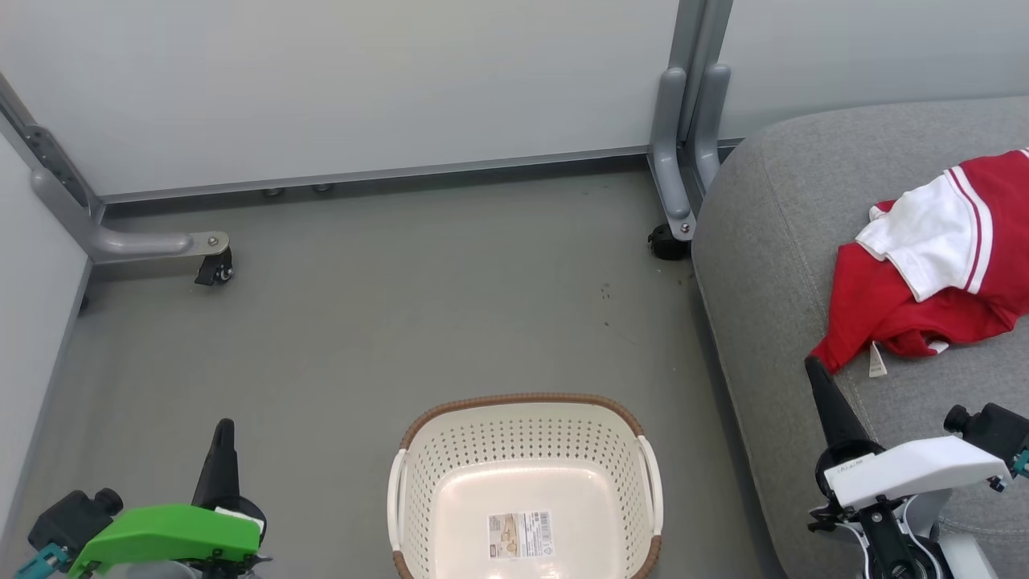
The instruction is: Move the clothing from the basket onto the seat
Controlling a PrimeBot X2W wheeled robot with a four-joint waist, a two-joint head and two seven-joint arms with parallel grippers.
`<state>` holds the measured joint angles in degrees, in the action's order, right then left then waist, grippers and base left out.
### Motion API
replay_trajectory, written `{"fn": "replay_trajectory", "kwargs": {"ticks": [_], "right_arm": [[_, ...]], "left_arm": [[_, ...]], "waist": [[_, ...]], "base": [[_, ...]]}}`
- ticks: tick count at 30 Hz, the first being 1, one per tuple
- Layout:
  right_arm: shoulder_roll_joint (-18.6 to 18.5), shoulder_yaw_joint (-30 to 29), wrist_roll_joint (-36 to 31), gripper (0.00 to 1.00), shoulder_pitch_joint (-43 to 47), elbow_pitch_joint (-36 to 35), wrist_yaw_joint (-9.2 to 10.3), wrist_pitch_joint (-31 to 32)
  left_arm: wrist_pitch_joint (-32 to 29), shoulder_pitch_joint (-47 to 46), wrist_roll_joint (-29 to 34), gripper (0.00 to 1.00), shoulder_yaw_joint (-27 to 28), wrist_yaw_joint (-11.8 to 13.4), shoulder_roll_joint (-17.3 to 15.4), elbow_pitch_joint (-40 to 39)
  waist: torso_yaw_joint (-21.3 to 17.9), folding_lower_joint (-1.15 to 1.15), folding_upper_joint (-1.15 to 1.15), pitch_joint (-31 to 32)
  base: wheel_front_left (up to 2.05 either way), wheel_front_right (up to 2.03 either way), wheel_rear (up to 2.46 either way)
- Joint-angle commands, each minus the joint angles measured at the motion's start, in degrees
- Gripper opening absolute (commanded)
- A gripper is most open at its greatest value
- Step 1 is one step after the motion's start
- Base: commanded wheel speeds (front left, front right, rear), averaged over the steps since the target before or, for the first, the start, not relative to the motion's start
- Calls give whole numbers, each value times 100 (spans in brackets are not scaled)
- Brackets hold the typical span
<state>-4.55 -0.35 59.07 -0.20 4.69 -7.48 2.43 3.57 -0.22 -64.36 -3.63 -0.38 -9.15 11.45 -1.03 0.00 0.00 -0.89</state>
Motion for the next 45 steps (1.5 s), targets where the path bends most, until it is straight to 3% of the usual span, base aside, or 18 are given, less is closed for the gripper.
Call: {"fn": "replay_trajectory", "kwargs": {"ticks": [1,45], "right_arm": [[-44,-25,183,0,-120,-2,-2,-1],[-33,-264,2534,0,-473,649,-2,145]], "left_arm": [[-42,-167,-154,0,81,-52,10,-31],[-663,-491,-2074,0,678,-534,389,171]], "waist": [[2,0,0,1],[66,0,0,45]], "base": [[0,0,0],[0,0,0]]}}
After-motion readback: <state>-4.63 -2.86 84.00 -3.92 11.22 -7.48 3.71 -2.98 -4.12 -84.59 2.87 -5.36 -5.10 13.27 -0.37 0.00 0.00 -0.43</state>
